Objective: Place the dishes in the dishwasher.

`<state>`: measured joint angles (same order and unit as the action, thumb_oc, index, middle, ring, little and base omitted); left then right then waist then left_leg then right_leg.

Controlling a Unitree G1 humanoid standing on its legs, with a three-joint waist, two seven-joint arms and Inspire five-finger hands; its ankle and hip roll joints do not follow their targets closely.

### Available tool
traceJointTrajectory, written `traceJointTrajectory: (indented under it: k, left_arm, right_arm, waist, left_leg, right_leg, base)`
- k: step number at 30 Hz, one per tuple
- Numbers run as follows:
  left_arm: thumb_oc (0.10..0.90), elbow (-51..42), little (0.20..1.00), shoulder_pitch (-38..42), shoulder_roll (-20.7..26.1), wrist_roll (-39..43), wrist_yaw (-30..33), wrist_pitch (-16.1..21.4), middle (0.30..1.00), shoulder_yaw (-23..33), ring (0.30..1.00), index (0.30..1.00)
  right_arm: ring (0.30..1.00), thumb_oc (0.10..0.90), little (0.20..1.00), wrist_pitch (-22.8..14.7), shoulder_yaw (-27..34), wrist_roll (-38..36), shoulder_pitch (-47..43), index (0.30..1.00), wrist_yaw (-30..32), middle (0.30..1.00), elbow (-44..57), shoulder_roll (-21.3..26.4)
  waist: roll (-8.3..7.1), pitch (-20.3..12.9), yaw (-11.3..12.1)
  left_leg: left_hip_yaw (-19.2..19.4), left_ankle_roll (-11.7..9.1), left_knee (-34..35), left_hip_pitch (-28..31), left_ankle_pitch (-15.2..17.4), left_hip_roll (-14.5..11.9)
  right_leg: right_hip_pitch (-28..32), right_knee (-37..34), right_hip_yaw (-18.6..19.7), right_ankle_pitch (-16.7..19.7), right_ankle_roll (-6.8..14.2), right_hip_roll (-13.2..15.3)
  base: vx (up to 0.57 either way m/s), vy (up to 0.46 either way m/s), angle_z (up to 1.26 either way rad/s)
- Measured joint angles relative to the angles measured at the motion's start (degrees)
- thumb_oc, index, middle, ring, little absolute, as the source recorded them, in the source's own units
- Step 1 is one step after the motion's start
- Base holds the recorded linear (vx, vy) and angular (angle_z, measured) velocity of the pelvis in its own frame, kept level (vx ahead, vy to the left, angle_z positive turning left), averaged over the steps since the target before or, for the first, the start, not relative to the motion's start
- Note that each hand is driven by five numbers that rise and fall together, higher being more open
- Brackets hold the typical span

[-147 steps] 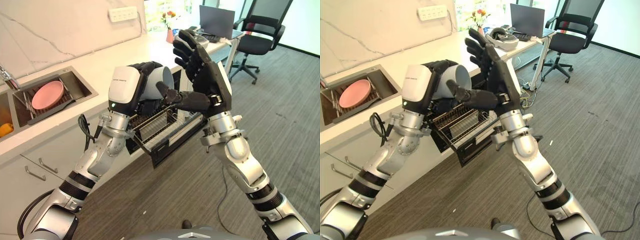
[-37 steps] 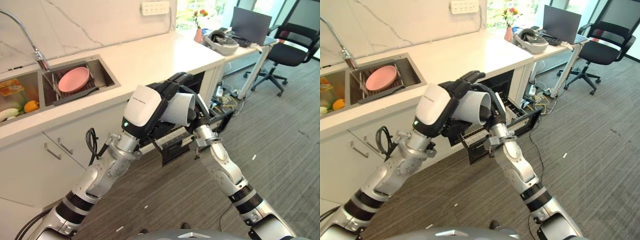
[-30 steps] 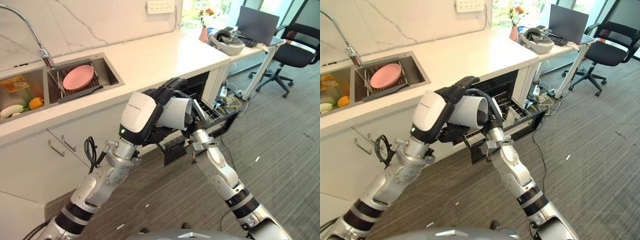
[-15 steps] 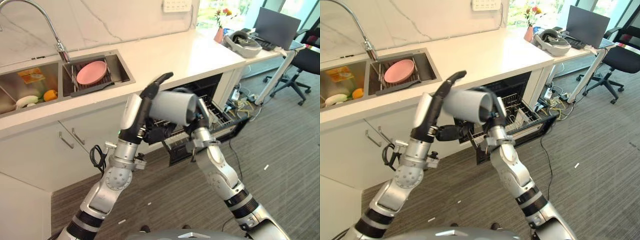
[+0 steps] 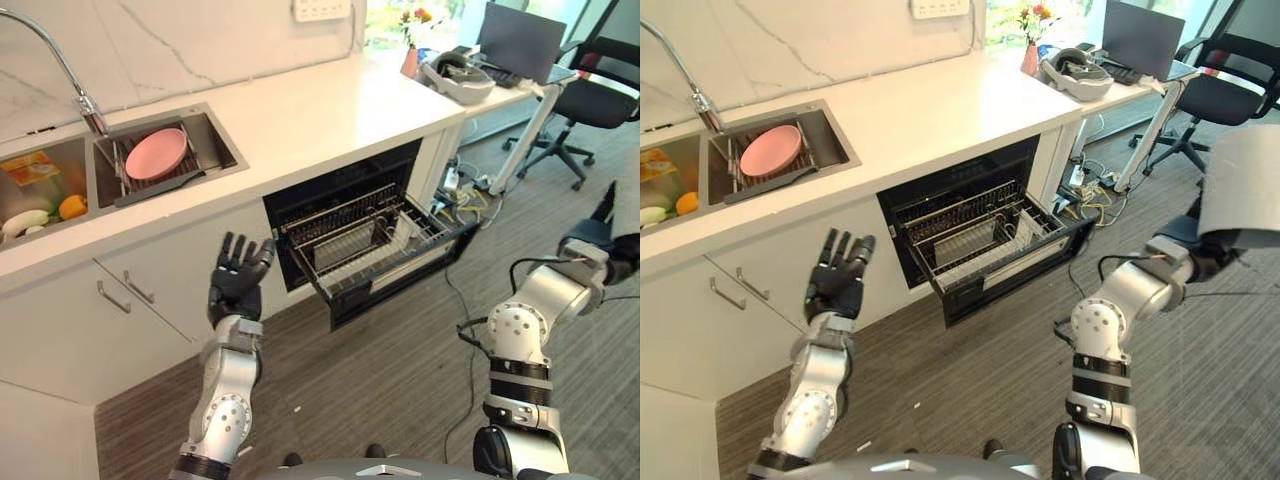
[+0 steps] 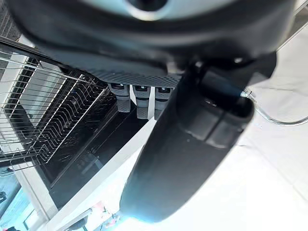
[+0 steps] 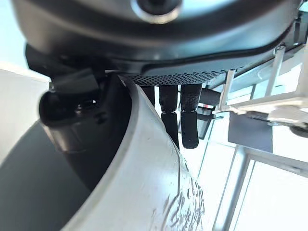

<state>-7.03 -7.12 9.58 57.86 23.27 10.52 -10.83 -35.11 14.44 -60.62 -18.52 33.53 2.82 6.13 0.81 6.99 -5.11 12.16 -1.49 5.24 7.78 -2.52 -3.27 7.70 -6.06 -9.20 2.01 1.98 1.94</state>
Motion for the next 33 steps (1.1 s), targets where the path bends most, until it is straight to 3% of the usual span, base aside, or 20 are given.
traceJointTrajectory:
  k: [4, 5, 7, 8, 11, 13, 19, 20, 22, 24, 25, 28, 33]
  left_arm:
    - [0.8, 3.05, 0.9, -0.22, 0.7, -4.16, 0.17, -0.98, 0.9, 0.86, 0.9, 0.9]
    - [0.8, 4.19, 0.9, -0.63, 1.65, -7.17, 0.4, -2.08, 0.9, 1.15, 0.9, 0.9]
    - [0.8, 8.51, 0.9, -0.45, 4.05, -15.31, -1.26, -3.9, 0.9, 0.81, 0.9, 0.9]
    - [0.8, 9.01, 0.9, -1.82, 5.14, -16.56, -0.96, -4.92, 0.9, 1.58, 0.9, 0.9]
    - [0.8, 13.55, 0.9, -4.63, 5.79, -18.74, -2.15, -6.38, 0.9, 3.35, 0.9, 0.9]
    - [0.8, 17.69, 0.9, -6.02, 5.68, -20.37, -4.0, -7.28, 0.9, 2.5, 0.9, 0.9]
    - [0.8, 18.8, 0.9, -10.37, 6.76, -20.42, -6.73, -8.84, 0.9, 2.29, 0.9, 0.9]
    - [0.8, 18.96, 0.9, -10.79, 6.98, -20.76, -7.44, -8.84, 0.9, 2.23, 0.9, 0.9]
    - [0.8, 19.01, 0.9, -11.39, 7.51, -22.53, -8.68, -8.77, 0.9, 2.22, 0.9, 0.9]
    - [0.8, 19.52, 0.9, -11.59, 7.66, -22.7, -9.15, -8.76, 0.9, 2.24, 0.9, 0.9]
    - [0.8, 20.2, 0.9, -11.61, 8.18, -22.74, -9.75, -8.62, 0.9, 2.28, 0.9, 0.9]
    - [0.8, 20.78, 0.9, -10.51, 8.38, -22.76, -10.09, -8.23, 0.9, 2.53, 0.9, 0.9]
    - [0.8, 22.62, 0.9, -7.35, 8.75, -22.81, -10.58, -7.76, 0.9, 2.57, 0.9, 0.9]
  right_arm:
    - [0.3, 0.4, 0.3, 6.79, -3.93, 5.11, 3.78, 0.3, 0.02, 0.3, -4.91, 7.03]
    - [0.3, 0.4, 0.3, 10.37, -3.97, 8.1, 4.61, 0.3, 0.28, 0.3, -6.33, 9.64]
    - [0.3, 0.4, 0.3, 17.96, -9.09, 17.92, 5.49, 0.3, -0.93, 0.3, -16.01, 23.7]
    - [0.3, 0.4, 0.3, 21.4, -8.93, 19.57, 5.48, 0.3, -2.38, 0.3, -17.37, 27.8]
    - [0.3, 0.4, 0.3, 27.6, -9.89, 28.42, 4.57, 0.3, -4.86, 0.3, -21.77, 33.26]
    - [0.3, 0.4, 0.3, 33.88, -19.6, 40.15, 0.98, 0.3, -8.09, 0.3, -28.34, 43.3]
    - [0.3, 0.4, 0.3, 37.11, -20.91, 46.14, -7.76, 0.3, -13.48, 0.3, -40.27, 43.99]
    - [0.3, 0.4, 0.3, 37.14, -21.31, 47.04, -9.03, 0.3, -14.74, 0.3, -41.08, 43.96]
    - [0.3, 0.4, 0.3, 37.16, -28.68, 48.76, -13.46, 0.3, -17.01, 0.3, -45.15, 46.38]
    - [0.3, 0.4, 0.3, 37.05, -30.24, 50.52, -14.92, 0.3, -18.59, 0.3, -45.55, 46.76]
    - [0.3, 0.4, 0.3, 36.47, -33.91, 50.55, -18.72, 0.3, -19.82, 0.3, -48.14, 46.76]
    - [0.3, 0.4, 0.3, 36.47, -35.9, 50.53, -22.58, 0.3, -20.35, 0.3, -50.39, 46.76]
    - [0.3, 0.4, 0.3, 35.33, -39.42, 50.31, -31.37, 0.3, -21.9, 0.3, -56.8, 45.22]
  waist:
    - [0.36, -0.06, 0.32]
    - [0.15, 0.06, 0.46]
    - [0.15, 0.05, 1.77]
    - [-0.29, 0.32, 2.04]
    - [-1.27, 0.82, 2.32]
    - [-2.18, 1.48, 3.27]
    - [-5.75, 3.33, 5.99]
    - [-5.92, 3.54, 6.41]
    - [-6.15, 3.7, 6.69]
    - [-6.26, 3.78, 8.43]
    - [-6.25, 3.94, 9.27]
    - [-6.4, 5.5, 10.05]
    - [-6.97, 9.67, 14.09]
  left_leg:
    - [0.01, -0.02, -0.01, -0.04, -0.02, -0.04]
    - [0.01, -0.02, -0.01, -0.24, -0.02, -0.03]
    - [-0.01, 0.02, -0.01, -0.67, -0.04, 0.08]
    - [-0.05, 0.06, -0.01, -1.18, -0.14, 0.07]
    - [-0.16, 0.01, -0.01, -1.06, -0.16, -0.15]
    - [-0.21, 0.02, 0.0, -1.25, -0.16, -0.02]
    - [-1.08, -0.07, -0.02, -3.93, -1.14, -0.29]
    - [-1.24, -0.06, -0.01, -4.02, -1.16, -0.21]
    - [-1.84, -0.01, -0.02, -4.9, -1.37, -0.15]
    - [-2.11, 0.03, -0.02, -5.34, -1.45, -0.1]
    - [-2.7, 0.04, -0.05, -6.58, -1.66, -0.05]
    - [-4.28, 0.01, -0.1, -8.74, -2.51, 0.05]
    - [-6.18, -0.14, -0.63, -14.11, -3.69, -0.12]
  right_leg:
    - [0.1, 0.02, 0.05, 0.31, -0.3, -0.06]
    - [0.0, 0.09, 0.06, 0.45, -0.43, -0.09]
    - [-0.52, 0.2, 0.03, 0.61, -0.45, 0.05]
    - [-0.91, 0.25, -0.05, 0.7, -0.47, 0.03]
    - [-0.81, 0.19, -0.16, 0.68, -0.48, -0.18]
    - [-0.93, 0.2, -0.3, 0.7, -0.47, -0.03]
    - [-3.09, 0.04, -1.14, 1.14, -0.49, -0.32]
    - [-3.16, 0.22, -1.38, 1.18, -0.55, -0.27]
    - [-3.77, 0.05, -1.87, 1.17, -0.53, -0.19]
    - [-4.1, 0.04, -2.15, 1.17, -0.53, -0.17]
    - [-4.99, 0.01, -2.91, 1.15, -0.52, -0.1]
    - [-6.45, 0.03, -4.27, 1.29, -0.48, -0.08]
    - [-10.85, 0.23, -6.07, 2.02, -1.11, -0.36]
  base:
    - [-0.05, -0.004, -0.01]
    - [-0.06, -0.004, 0.0]
    - [-0.05, -0.004, 0.01]
    - [-0.04, -0.003, 0.01]
    - [-0.02, 0.004, 0.0]
    - [0.0, -0.003, 0.02]
    - [-0.04, -0.011, 0.07]
    - [-0.04, -0.007, 0.11]
    - [-0.02, -0.007, 0.16]
    - [-0.05, -0.017, 0.15]
    - [-0.08, -0.03, 0.21]
    - [-0.07, -0.027, 0.29]
    - [-0.04, -0.032, 0.18]
